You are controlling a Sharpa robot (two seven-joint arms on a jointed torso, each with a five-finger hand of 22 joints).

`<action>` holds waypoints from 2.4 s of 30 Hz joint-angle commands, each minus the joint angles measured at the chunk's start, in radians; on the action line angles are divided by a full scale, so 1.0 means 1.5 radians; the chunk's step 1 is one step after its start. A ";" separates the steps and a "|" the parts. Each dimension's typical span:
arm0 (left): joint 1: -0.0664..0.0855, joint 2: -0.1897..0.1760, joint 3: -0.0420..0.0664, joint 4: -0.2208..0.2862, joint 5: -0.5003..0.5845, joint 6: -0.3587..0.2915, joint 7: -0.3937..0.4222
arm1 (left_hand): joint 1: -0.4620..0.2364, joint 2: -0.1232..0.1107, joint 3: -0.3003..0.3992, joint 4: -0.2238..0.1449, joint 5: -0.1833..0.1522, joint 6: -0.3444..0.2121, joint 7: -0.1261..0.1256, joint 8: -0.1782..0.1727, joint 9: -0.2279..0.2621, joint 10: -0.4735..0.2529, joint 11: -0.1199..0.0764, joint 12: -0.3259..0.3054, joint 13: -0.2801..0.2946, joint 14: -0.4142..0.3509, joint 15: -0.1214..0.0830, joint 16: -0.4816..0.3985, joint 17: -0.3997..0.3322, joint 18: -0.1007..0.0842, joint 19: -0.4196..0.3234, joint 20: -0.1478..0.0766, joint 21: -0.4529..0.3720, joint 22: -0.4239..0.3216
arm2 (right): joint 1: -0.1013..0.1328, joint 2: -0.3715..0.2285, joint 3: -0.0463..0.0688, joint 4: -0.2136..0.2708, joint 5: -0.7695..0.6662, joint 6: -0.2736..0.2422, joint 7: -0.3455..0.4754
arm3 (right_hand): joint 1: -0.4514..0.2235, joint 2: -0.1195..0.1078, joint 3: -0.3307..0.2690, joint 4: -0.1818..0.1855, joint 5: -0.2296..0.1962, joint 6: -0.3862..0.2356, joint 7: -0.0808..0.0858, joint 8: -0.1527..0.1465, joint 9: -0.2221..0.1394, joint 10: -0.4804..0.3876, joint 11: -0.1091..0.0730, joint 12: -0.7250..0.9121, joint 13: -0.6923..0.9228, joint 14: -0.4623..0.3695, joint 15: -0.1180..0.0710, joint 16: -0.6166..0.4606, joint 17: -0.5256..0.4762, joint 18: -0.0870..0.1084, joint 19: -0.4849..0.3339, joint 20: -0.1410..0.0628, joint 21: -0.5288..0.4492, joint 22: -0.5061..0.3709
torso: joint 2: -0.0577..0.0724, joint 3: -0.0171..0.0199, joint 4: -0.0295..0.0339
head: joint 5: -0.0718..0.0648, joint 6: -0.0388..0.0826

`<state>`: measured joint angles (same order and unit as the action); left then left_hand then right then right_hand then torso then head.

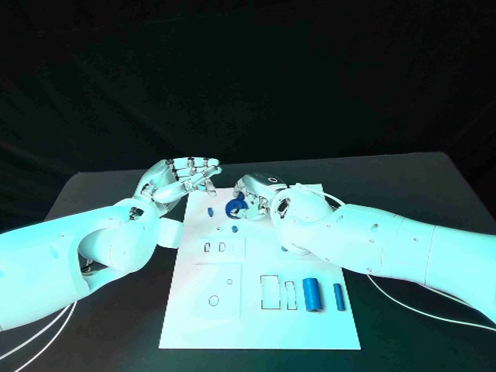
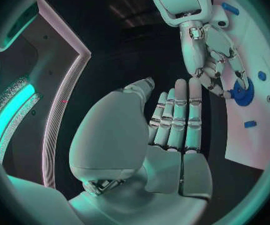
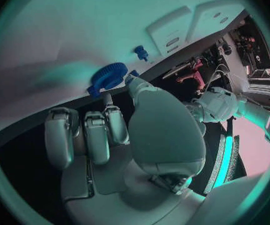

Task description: Assemble the parts on the task board

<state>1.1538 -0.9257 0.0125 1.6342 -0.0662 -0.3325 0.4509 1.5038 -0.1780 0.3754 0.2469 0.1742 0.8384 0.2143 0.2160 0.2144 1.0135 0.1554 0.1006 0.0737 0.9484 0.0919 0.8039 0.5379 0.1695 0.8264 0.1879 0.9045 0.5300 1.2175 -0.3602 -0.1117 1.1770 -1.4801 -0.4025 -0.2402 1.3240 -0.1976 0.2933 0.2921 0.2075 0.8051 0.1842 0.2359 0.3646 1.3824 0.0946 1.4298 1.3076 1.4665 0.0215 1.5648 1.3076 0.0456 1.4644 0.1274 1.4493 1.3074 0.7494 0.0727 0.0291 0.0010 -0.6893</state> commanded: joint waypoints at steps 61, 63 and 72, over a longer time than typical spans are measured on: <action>-0.005 0.003 0.000 -0.013 0.005 0.024 0.010 | 0.002 -0.003 0.006 -0.001 -0.004 -0.002 -0.002 0.004 0.001 0.004 0.001 -0.005 0.000 -0.006 0.000 0.004 0.000 0.008 -0.007 0.001 0.005 0.003 | 0.016 -0.326 0.014 0.099 0.197 0.089 0.237 | 0.101 -0.025 0.034 -0.048 0.008 0.003 0.003 -0.011 -0.022 -0.081 0.006 -0.065 -0.040 0.048 0.004 -0.027 0.098 0.022 -0.066 0.003 -0.115 -0.008 | -0.015 -0.0222 -0.0331 | -0.024 0.004; -0.005 0.003 0.000 -0.013 0.005 0.025 0.010 | 0.002 -0.003 0.007 -0.001 -0.004 -0.002 -0.002 0.004 0.001 0.004 0.001 -0.005 0.000 -0.006 0.000 0.005 0.000 0.008 -0.007 0.001 0.006 0.003 | 0.013 -0.323 0.014 0.096 0.195 0.090 0.234 | 0.100 -0.025 0.033 -0.048 0.008 0.003 0.003 -0.011 -0.022 -0.080 0.006 -0.065 -0.039 0.049 0.004 -0.027 0.099 0.022 -0.065 0.003 -0.114 -0.007 | -0.014 -0.0235 -0.0322 | -0.024 0.003; -0.005 0.003 0.000 -0.012 0.004 0.026 0.011 | 0.002 -0.003 0.007 -0.001 -0.004 -0.002 -0.002 0.004 0.001 0.004 0.001 -0.005 0.000 -0.006 0.000 0.005 0.000 0.008 -0.007 0.001 0.006 0.003 | 0.003 -0.306 0.013 0.083 0.185 0.086 0.221 | 0.099 -0.026 0.032 -0.048 0.007 0.002 0.004 -0.012 -0.022 -0.077 0.006 -0.063 -0.037 0.050 0.004 -0.026 0.102 0.021 -0.063 0.003 -0.112 -0.005 | -0.015 -0.0221 -0.0321 | -0.021 0.002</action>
<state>1.1455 -0.9233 0.0121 1.6134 -0.0626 -0.3147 0.4533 1.5039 -0.1780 0.3783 0.2441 0.1742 0.8385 0.2142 0.2160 0.2149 1.0135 0.1554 0.0964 0.0737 0.9486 0.0917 0.8080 0.5379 0.1695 0.8236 0.1909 0.9082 0.5334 1.2233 -0.8209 -0.0920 1.3041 -1.1807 -0.2864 0.1018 1.4691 -0.2320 0.3453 0.2219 0.2169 0.8154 0.1884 0.2230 0.3324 1.2629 0.1036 1.3349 1.2514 1.4665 0.0214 1.5220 1.3080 0.0770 1.3623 0.1291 1.2750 1.2995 0.7279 0.0382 -0.0184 -0.0316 -0.6853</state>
